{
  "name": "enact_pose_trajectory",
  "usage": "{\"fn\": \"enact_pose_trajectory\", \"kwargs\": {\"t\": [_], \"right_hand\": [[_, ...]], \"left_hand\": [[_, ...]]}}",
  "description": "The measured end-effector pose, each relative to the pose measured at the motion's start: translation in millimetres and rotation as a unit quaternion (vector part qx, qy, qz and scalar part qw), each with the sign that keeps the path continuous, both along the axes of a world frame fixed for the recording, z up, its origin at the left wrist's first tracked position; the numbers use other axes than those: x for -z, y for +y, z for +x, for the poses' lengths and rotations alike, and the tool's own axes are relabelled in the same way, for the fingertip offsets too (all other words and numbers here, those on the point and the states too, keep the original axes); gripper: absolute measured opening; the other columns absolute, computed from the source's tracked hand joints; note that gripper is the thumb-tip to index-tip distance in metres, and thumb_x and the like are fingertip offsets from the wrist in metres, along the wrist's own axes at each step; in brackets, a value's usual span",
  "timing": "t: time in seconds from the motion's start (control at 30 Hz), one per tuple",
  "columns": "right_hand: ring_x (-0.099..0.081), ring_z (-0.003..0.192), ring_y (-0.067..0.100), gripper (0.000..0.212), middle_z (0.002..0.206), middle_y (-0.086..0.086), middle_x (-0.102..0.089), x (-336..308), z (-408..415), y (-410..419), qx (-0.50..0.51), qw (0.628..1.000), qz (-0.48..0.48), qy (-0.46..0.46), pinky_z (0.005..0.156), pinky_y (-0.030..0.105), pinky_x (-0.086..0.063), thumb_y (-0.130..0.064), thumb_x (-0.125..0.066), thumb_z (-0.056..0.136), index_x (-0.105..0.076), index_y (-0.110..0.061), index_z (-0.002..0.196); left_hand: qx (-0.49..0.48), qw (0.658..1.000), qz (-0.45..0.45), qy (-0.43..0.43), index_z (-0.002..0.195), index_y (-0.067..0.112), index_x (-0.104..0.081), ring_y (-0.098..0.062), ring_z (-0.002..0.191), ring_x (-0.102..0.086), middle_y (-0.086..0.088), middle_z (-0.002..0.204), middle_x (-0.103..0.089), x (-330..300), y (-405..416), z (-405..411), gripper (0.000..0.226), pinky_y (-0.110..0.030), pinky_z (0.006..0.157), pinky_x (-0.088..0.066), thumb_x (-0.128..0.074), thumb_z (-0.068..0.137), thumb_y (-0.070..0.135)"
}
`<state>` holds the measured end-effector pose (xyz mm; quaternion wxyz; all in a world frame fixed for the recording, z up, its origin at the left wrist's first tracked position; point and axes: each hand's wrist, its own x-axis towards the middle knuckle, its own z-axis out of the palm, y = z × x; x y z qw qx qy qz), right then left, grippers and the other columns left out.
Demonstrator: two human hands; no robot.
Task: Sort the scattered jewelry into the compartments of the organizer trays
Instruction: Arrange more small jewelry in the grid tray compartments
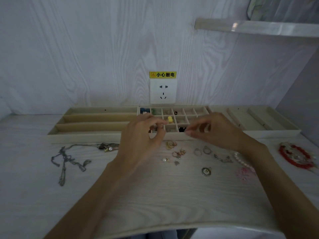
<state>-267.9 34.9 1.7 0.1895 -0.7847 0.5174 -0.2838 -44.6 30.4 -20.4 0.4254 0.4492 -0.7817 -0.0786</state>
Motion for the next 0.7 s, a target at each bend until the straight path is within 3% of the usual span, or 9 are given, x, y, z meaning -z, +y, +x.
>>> {"fn": "enact_pose_trajectory", "kwargs": {"t": [0.07,0.13,0.37,0.53,0.7], "right_hand": [[-0.058,0.066,0.006,0.01,0.076,-0.016,-0.069,5,8,2,-0.014,0.999,0.026,0.039,0.065,0.028,-0.052,-0.038,-0.07,0.077,-0.074,-0.035,0.086],[-0.056,0.062,0.005,0.01,0.072,-0.018,-0.068,11,12,3,-0.013,0.998,0.034,0.044,0.063,0.031,-0.051,-0.044,-0.069,0.075,-0.074,-0.039,0.084],[-0.054,0.061,-0.003,0.012,0.065,-0.022,-0.063,25,17,3,-0.006,0.997,0.057,0.056,0.056,0.014,-0.038,-0.039,-0.072,0.077,-0.076,-0.032,0.086],[-0.058,0.06,0.001,0.004,0.07,-0.014,-0.067,26,12,1,0.011,0.996,0.049,0.07,0.058,0.024,-0.048,-0.034,-0.073,0.078,-0.075,-0.034,0.081],[-0.055,0.055,0.0,0.006,0.07,-0.015,-0.07,3,11,-10,0.005,0.997,0.038,-0.071,0.053,0.01,-0.042,-0.023,-0.07,0.08,-0.074,-0.026,0.084]], "left_hand": [[0.002,1.0,0.005,0.011,0.096,0.026,-0.072,-0.001,0.07,-0.057,0.012,0.085,-0.067,5,0,0,0.022,-0.016,0.061,-0.048,-0.055,0.083,0.027],[0.007,1.0,0.005,0.002,0.098,0.027,-0.071,-0.003,0.07,-0.057,0.013,0.084,-0.066,8,-1,-1,0.019,-0.017,0.061,-0.048,-0.059,0.084,0.024],[-0.018,1.0,0.014,0.012,0.099,0.029,-0.071,0.001,0.074,-0.057,0.018,0.09,-0.066,12,-2,0,0.016,-0.004,0.061,-0.04,-0.062,0.087,0.022],[-0.009,1.0,0.016,0.023,0.098,0.029,-0.071,0.003,0.074,-0.057,0.017,0.09,-0.067,13,-3,1,0.015,-0.005,0.062,-0.041,-0.062,0.087,0.022],[-0.002,0.996,0.055,0.073,0.096,0.032,-0.071,0.004,0.077,-0.058,0.024,0.084,-0.064,-1,-10,4,0.017,-0.005,0.063,-0.04,-0.062,0.087,0.021]]}}
